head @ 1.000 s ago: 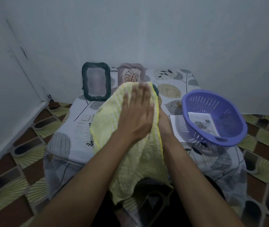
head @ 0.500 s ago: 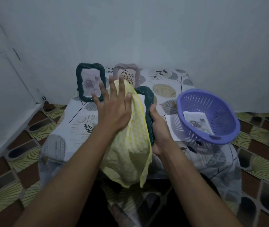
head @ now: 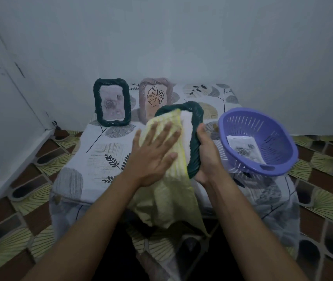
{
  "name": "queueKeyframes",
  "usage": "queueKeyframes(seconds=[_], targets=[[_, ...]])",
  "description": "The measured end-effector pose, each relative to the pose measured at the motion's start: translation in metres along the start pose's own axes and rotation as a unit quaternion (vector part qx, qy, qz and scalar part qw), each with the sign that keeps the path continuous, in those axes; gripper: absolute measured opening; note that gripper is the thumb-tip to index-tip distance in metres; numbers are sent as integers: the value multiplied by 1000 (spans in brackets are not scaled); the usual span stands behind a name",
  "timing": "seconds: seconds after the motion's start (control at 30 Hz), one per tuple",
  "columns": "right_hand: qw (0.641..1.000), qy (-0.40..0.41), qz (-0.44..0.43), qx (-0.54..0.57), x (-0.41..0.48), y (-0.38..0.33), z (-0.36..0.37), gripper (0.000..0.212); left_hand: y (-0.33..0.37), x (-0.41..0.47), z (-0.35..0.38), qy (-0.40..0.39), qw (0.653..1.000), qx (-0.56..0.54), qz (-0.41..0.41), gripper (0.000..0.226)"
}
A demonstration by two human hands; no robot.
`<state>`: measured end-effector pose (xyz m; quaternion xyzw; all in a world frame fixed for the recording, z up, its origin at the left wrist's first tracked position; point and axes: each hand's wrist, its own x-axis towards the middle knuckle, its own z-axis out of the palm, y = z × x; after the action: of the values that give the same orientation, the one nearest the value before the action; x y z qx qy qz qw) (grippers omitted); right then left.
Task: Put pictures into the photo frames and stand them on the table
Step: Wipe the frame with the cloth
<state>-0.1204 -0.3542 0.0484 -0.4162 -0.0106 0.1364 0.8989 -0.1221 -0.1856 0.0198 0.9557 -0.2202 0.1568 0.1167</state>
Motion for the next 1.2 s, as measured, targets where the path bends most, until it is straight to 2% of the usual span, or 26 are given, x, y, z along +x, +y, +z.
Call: queueKeyframes(seconds=[0.13,0.23,0.3,0.43,0.53,0.6,0.67,0.73,0.8,0.83,0.93,1.03,1.13,1.2], targets=[[1000,-2,15,-14,-7,12,6,52,-8,22,-11,20,987,-5,-159,50],[999,8,15,-28,-9,18,13,52,5,36,-14,37,972,-35,-228,54],[999,17,16,-29,-2,17,15,53,22,37,-11,45,976,-59,-207,60],[1000,15,14,-18,10,9,12,58,45,22,-3,52,990,-123,-42,59],[999,22,6,-30,6,6,3,54,31,9,6,40,995,-76,54,55],[999,0,1,-33,0,7,1,52,13,7,10,50,998,-32,33,54],[999,-7,-2,-35,-3,10,3,52,-3,11,8,64,995,-55,-51,53],[1000,-5,-2,-23,-2,12,5,53,-10,17,5,86,976,-157,-122,55],[1000,-4,-9,-9,1,12,5,54,-5,18,4,94,945,-271,-159,58],[1000,1,-12,-3,3,12,5,54,0,16,4,85,936,-292,-179,61],[1000,22,-6,15,9,11,3,54,17,6,11,8,955,-205,-213,68],[997,56,-24,41,18,13,-1,55,40,-6,13,-48,980,-111,-157,75],[996,75,-24,49,17,10,-2,56,46,-14,10,-33,996,-75,-26,66],[996,64,-22,57,13,10,-1,56,34,-10,6,-39,998,-49,12,66]])
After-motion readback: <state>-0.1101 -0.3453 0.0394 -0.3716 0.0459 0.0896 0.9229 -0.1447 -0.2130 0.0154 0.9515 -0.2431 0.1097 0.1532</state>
